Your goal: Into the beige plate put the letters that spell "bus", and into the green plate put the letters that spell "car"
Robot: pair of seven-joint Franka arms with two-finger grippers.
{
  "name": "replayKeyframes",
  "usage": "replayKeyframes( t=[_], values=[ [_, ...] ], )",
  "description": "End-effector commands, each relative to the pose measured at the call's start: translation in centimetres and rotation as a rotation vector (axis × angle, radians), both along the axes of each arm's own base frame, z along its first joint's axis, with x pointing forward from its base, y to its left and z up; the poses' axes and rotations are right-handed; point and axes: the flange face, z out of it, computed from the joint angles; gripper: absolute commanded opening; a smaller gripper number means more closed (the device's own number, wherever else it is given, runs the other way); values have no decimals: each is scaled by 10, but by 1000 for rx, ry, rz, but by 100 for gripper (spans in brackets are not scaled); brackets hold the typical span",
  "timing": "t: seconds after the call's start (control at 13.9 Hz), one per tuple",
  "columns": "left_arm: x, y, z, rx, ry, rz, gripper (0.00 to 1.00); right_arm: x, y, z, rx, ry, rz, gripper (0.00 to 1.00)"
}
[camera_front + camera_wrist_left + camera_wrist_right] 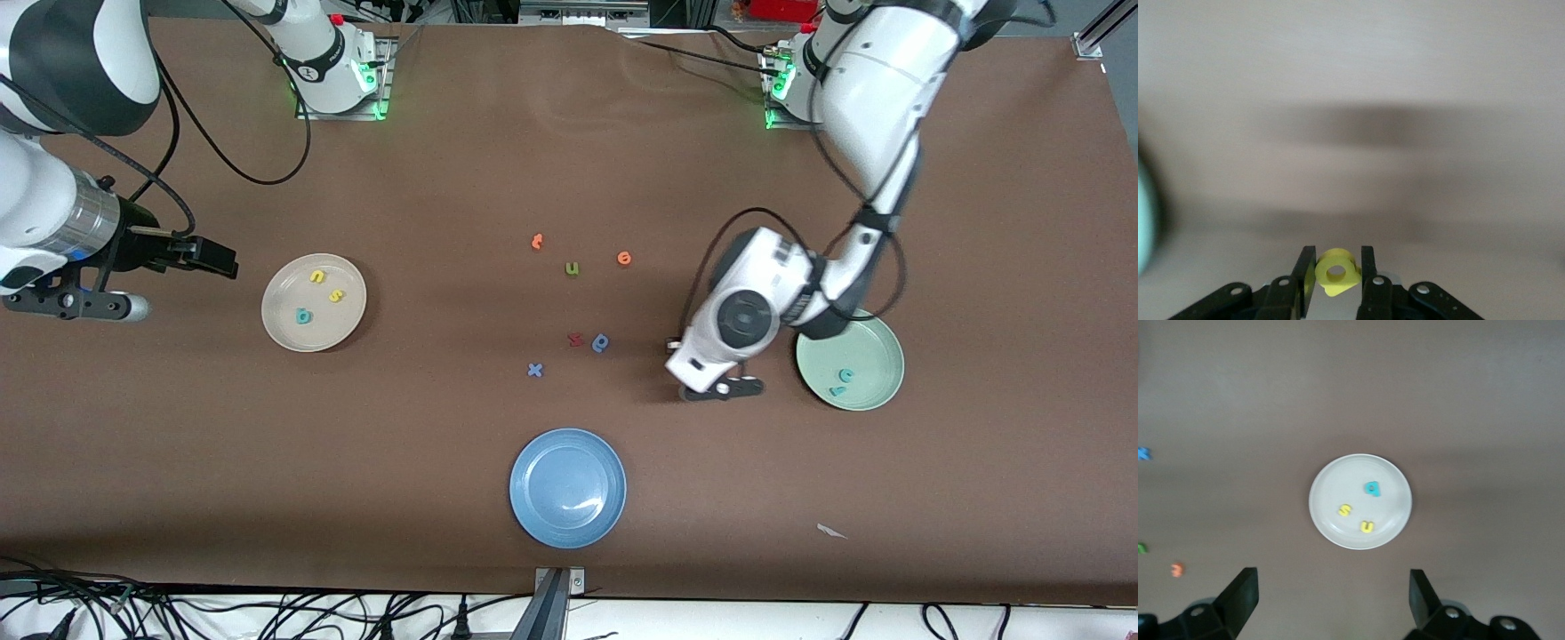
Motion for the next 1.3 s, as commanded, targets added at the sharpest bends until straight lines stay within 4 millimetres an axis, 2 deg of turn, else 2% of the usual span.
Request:
replayKeyframes(
  t=[0.0, 0.07, 0.14, 0.22, 0.36, 0.43, 0.5, 0.58, 0.72, 0.94, 1.01, 1.08, 1.23],
  values=[
    [11, 75, 22, -5, 53, -134, 11, -42, -18, -6, 10, -84, 36, 100],
    [16, 105, 18, 9, 62, -175, 10, -53, -23, -9, 7, -107, 40, 100],
    [19, 126, 17, 27, 65, -205, 9, -58, -43, -9, 6, -104, 5, 100],
    [21, 144, 10, 38, 77, -230, 9, -60, -56, -3, 17, -95, -19, 100],
    [23, 168, 3, 60, 94, -307, 11, -63, -60, 50, 9, -144, -27, 100],
    [23, 178, 0, 74, 109, -352, 42, -65, -66, 58, 17, -118, -35, 100],
    [23, 181, 2, 79, 119, -392, 86, -67, -68, 58, 14, -80, -38, 100],
    [28, 184, 10, 74, 105, -385, 100, -66, -68, 62, 13, -84, -38, 100],
    [32, 184, 34, 70, 67, -358, 100, -66, -67, 57, 15, -72, -41, 100],
    [40, 176, 68, 26, 16, -144, 100, -54, -66, 57, 26, -140, -45, 100],
    [40, 176, 79, 30, 21, -136, 100, -51, -67, 55, 28, -145, -44, 100],
    [40, 179, 90, 35, 34, -129, 100, -51, -66, 52, 29, -136, -44, 100],
    [41, 210, 115, 37, 49, -94, 100, -53, -63, 51, 29, -128, -37, 100]
  ],
)
